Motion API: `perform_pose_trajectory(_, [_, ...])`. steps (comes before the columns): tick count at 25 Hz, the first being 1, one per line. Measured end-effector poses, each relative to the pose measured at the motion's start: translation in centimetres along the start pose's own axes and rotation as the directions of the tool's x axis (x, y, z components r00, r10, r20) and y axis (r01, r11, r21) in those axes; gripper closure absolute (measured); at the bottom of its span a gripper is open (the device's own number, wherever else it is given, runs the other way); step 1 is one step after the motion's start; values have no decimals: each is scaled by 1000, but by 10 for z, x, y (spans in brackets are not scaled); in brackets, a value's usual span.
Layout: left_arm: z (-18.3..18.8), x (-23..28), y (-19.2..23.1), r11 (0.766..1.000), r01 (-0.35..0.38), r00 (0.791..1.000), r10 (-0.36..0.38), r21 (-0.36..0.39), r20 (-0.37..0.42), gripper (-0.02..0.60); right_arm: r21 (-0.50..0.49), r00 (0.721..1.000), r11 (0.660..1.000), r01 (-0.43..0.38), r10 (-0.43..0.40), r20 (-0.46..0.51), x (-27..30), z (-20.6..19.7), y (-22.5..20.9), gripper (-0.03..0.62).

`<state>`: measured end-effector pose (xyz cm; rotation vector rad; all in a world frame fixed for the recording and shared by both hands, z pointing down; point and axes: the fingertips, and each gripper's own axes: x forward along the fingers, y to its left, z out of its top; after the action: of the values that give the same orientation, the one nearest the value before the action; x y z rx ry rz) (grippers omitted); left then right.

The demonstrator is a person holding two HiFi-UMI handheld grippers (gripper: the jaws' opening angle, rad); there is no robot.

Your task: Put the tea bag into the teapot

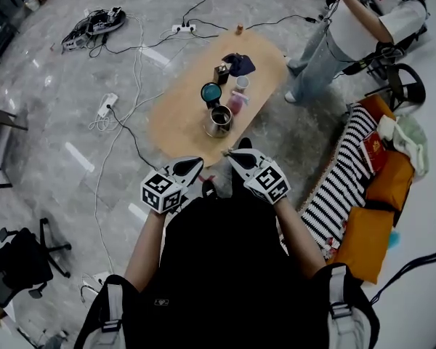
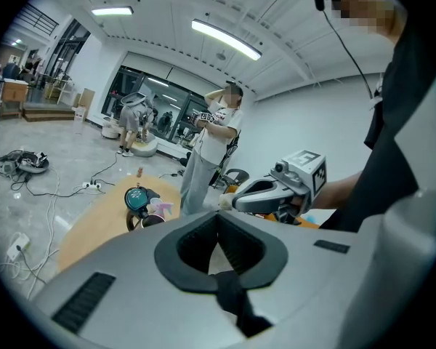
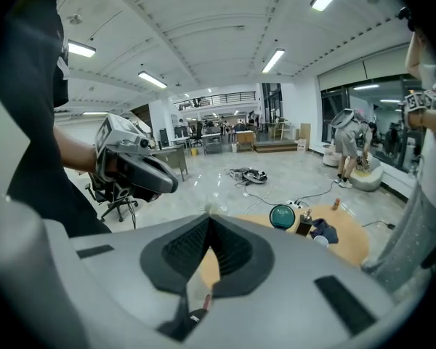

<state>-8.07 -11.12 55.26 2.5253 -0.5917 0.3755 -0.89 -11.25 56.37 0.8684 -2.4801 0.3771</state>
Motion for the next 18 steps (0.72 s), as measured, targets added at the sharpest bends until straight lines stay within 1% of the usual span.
perform_pose_trajectory(9, [3,5,13,1000,-19,1000,19,-16,8,571,-9,999,1000,-28,28,-20,15,-2,-13,586])
perform_pose_trajectory(13, [11,12,21,1000,-19,1000,19,-10,10,571,-8,999,999,-35,35,-20,23,2,-25,587])
perform_pose_trajectory(18, [17,19,34,999,-42,999,42,-29,15,571,-12,998,998,-54,53,-42,36,-2,-41,587])
